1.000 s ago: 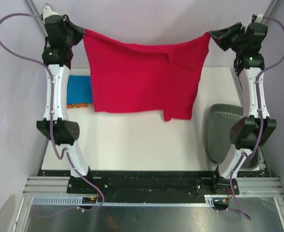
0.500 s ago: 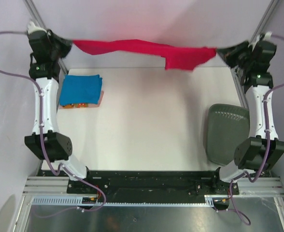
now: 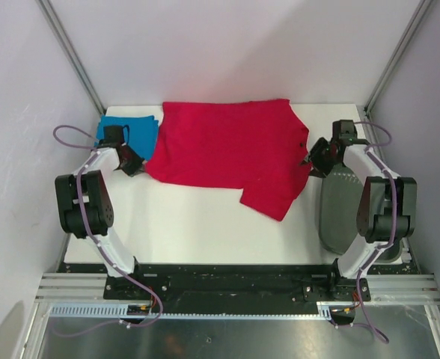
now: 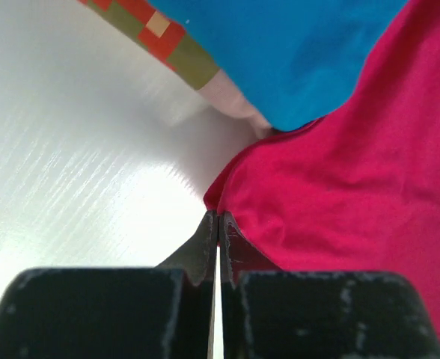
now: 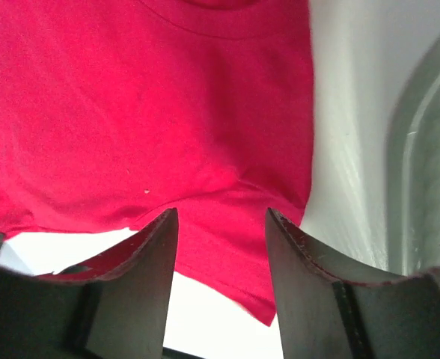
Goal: Fold and stack the t-shirts
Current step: Flatten out the tshirt, then fold the flattened tshirt in 1/3 of the way
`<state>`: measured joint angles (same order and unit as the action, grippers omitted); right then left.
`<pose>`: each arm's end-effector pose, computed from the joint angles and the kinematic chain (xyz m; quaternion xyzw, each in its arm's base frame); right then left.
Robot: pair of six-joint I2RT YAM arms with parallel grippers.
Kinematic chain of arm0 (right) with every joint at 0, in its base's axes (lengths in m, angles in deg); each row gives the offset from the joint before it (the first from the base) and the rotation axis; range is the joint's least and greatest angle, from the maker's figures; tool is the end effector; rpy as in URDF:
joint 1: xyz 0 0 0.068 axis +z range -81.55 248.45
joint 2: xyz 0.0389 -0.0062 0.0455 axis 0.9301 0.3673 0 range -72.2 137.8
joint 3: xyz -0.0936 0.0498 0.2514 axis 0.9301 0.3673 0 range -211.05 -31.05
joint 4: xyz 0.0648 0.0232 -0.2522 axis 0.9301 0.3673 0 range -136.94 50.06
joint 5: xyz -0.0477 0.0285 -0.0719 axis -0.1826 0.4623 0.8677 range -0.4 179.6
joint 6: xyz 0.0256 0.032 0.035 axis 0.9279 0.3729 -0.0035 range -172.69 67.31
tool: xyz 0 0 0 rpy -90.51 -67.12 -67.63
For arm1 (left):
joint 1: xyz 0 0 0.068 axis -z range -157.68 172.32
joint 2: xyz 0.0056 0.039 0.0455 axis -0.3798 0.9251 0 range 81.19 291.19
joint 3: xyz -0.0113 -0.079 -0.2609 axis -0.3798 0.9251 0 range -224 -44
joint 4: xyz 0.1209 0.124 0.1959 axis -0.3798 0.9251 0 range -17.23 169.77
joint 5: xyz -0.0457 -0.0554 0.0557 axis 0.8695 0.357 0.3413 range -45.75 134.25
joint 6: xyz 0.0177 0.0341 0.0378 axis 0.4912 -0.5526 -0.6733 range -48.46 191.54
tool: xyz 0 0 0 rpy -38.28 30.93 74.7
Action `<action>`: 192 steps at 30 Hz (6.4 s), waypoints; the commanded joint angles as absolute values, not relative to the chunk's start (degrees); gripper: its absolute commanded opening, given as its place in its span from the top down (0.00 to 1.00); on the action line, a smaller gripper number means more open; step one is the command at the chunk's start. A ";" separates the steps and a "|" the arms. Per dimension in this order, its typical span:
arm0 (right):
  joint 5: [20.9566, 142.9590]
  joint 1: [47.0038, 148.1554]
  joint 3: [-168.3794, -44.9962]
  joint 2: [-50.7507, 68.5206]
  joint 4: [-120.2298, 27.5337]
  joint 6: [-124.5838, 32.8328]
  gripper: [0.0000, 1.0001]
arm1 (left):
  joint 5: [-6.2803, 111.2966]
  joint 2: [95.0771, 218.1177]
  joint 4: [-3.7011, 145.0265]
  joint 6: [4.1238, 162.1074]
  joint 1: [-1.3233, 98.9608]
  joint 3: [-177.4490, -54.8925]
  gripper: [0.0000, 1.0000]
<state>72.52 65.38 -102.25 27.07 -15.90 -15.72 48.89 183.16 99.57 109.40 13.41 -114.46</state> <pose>0.3624 -0.0090 0.2191 0.2891 0.9092 0.2136 0.2102 0.3685 0.0549 0.2017 -0.3714 0.8866 -0.1060 0.2544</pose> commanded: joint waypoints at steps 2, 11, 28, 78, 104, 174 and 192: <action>82.19 71.69 -103.65 21.35 -13.19 -19.76 0.42 | 47.72 182.18 97.42 105.44 12.84 -112.94 1.00; 89.38 86.46 -91.28 15.67 -15.62 -16.69 0.47 | 47.65 179.71 97.43 103.84 12.80 -110.64 1.00; 99.78 96.00 -80.56 14.81 -17.81 -13.73 0.50 | 48.43 179.56 97.44 104.03 12.83 -109.39 1.00; 92.12 103.58 -67.78 -9.40 -1.24 -7.47 0.98 | 41.28 151.46 97.72 116.28 12.97 -78.48 1.00; 92.87 101.61 -73.14 -9.26 0.02 -8.92 1.00 | 38.89 148.14 98.66 113.08 14.32 -78.72 1.00; 98.13 79.97 -106.77 28.71 -10.94 -23.06 1.00 | 36.26 179.80 98.78 113.54 18.04 -114.00 1.00; 97.47 80.12 -113.38 32.62 -11.15 -24.01 1.00 | 39.15 186.80 98.69 112.57 18.02 -118.40 1.00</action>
<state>96.60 80.11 -109.01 31.35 -11.22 -22.84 39.03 186.33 99.90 113.53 18.51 -115.68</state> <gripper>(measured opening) 0.009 0.005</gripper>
